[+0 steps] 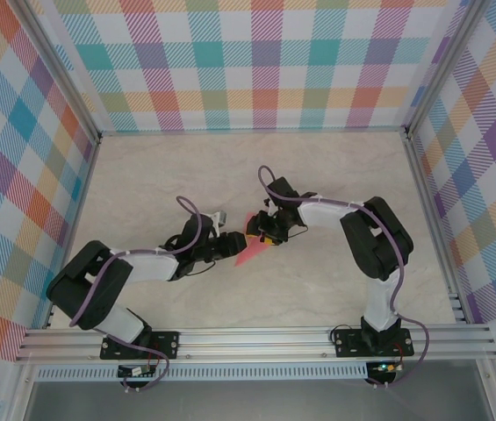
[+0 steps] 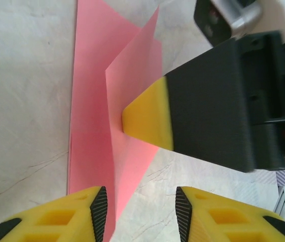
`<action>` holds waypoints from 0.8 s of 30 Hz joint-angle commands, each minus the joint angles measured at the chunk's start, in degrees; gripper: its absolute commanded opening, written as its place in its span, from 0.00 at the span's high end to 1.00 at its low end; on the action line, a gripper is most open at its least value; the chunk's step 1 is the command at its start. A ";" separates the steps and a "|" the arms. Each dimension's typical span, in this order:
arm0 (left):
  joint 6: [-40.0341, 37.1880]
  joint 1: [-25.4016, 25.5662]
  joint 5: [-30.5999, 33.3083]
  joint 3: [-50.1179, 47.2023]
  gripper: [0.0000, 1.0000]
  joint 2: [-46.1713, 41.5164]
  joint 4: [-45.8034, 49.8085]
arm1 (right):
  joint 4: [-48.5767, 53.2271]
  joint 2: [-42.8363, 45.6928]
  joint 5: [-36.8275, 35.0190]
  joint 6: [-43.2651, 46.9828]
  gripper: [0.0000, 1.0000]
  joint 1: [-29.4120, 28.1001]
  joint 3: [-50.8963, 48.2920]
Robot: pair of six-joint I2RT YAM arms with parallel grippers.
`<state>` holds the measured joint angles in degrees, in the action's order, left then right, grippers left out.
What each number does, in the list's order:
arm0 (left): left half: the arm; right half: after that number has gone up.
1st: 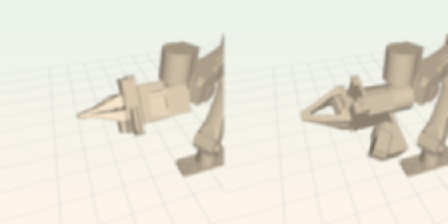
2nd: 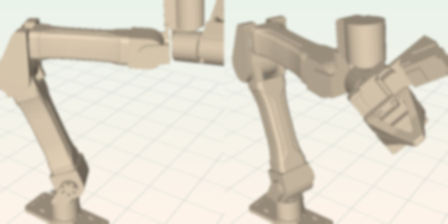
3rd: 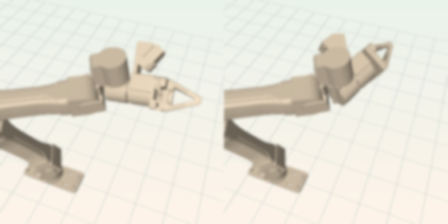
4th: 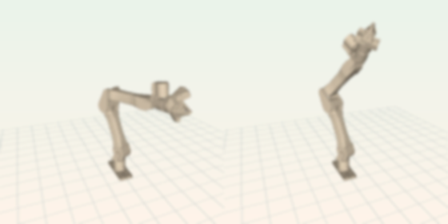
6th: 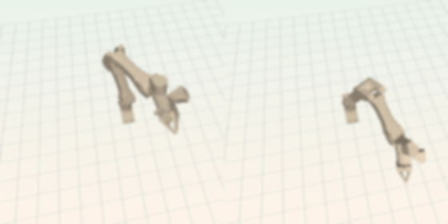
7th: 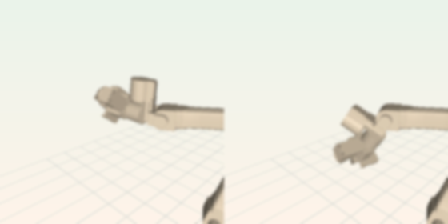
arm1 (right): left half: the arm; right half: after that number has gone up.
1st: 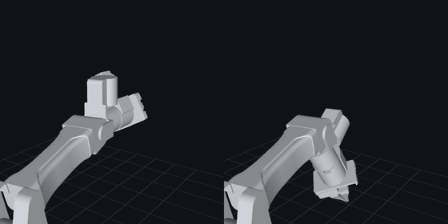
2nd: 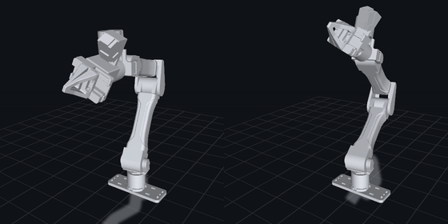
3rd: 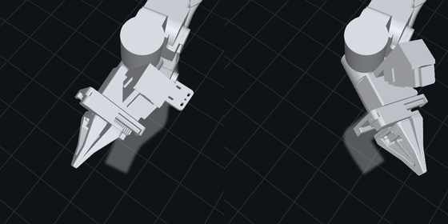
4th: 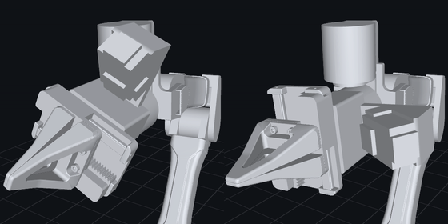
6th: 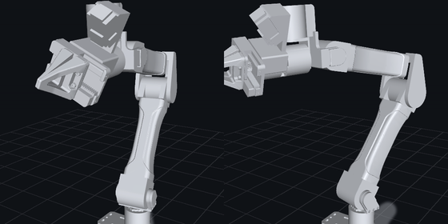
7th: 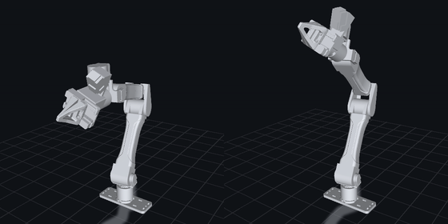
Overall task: Fold a paper plane with a square sheet of paper (pick it up from the middle)
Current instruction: Fourth fold the wing at the center of the table.
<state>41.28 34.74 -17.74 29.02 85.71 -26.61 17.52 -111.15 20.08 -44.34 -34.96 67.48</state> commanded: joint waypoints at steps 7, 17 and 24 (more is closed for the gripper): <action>-0.61 -0.99 2.28 -2.16 0.59 -6.04 3.53 | 9.00 -5.43 -9.58 -3.09 0.47 -0.55 2.15; 0.03 -0.82 -3.87 0.52 0.69 -2.33 1.38 | 11.75 -6.53 -11.11 -4.77 0.49 -0.72 3.53; -0.03 -0.70 -7.63 4.57 0.75 3.67 2.93 | 14.61 -8.03 -11.46 -5.15 0.51 -0.73 5.10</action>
<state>41.52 34.50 -23.33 31.18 87.83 -24.95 25.89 -114.19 16.08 -48.90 -36.12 73.84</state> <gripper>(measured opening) 0.248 0.490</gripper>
